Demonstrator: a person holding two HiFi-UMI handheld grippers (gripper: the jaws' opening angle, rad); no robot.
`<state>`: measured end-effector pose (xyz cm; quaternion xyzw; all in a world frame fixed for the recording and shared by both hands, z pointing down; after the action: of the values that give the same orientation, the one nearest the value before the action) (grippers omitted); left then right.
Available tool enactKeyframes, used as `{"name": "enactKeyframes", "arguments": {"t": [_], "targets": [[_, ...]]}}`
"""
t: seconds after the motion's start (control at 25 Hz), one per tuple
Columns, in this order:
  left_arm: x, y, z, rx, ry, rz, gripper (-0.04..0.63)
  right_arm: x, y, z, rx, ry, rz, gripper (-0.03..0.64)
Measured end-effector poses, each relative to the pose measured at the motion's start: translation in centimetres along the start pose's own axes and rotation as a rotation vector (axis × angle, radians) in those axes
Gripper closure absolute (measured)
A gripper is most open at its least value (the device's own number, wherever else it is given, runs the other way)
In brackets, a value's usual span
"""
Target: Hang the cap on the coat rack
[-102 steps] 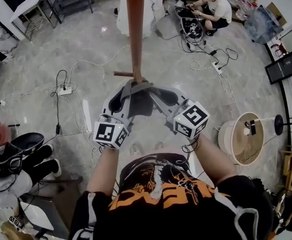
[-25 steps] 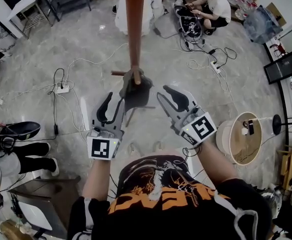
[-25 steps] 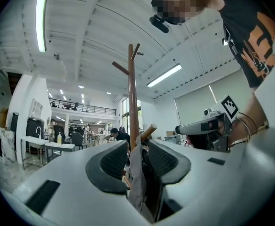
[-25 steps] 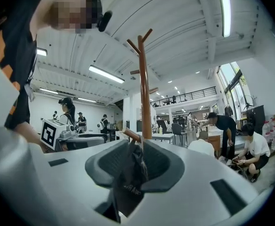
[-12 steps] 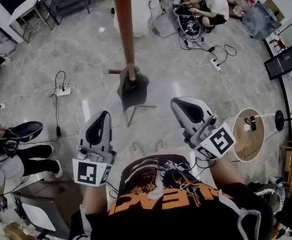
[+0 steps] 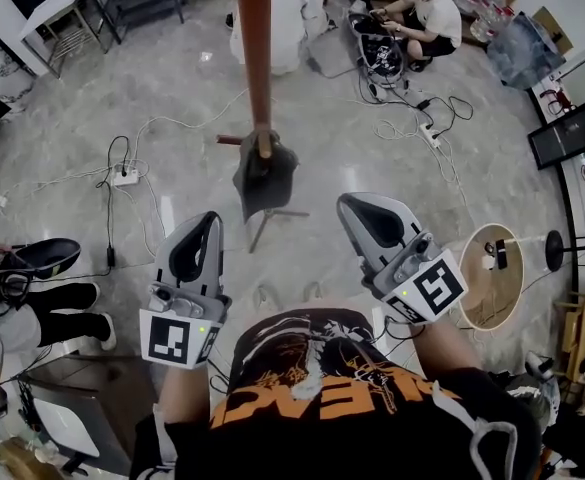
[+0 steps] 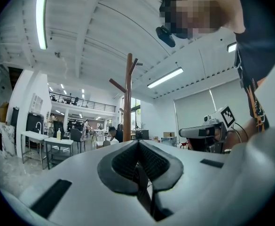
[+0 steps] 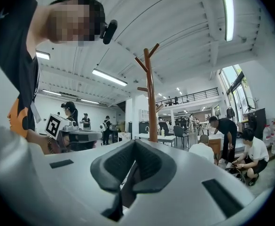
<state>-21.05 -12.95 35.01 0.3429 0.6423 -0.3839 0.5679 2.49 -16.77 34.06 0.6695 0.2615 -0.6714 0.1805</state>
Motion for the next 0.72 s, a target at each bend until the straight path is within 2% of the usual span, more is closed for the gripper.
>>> {"name": "enactKeyframes", "arguments": {"t": [0.2,0.72], "targets": [[-0.10,-0.09,0.18,0.008,-0.005,-0.008,0.572,-0.22,0.05,0.13,-0.006,-0.020,-0.024,0.603],[-0.53,0.63,0.63,-0.003,-0.010,-0.014,0.572,-0.78,0.16,0.00,0.006,-0.033,-0.006,0.603]]}}
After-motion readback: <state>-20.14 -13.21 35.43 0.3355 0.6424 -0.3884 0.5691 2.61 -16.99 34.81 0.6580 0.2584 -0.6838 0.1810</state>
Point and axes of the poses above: the fingertips, and each gripper's own axes: z forward along the fingers, y to its right, x out of its top, the point moved 6 cm from there along -z, backward along the fingers, and after that the axes turned 6 degrees about -z, right-handed, at the moved point
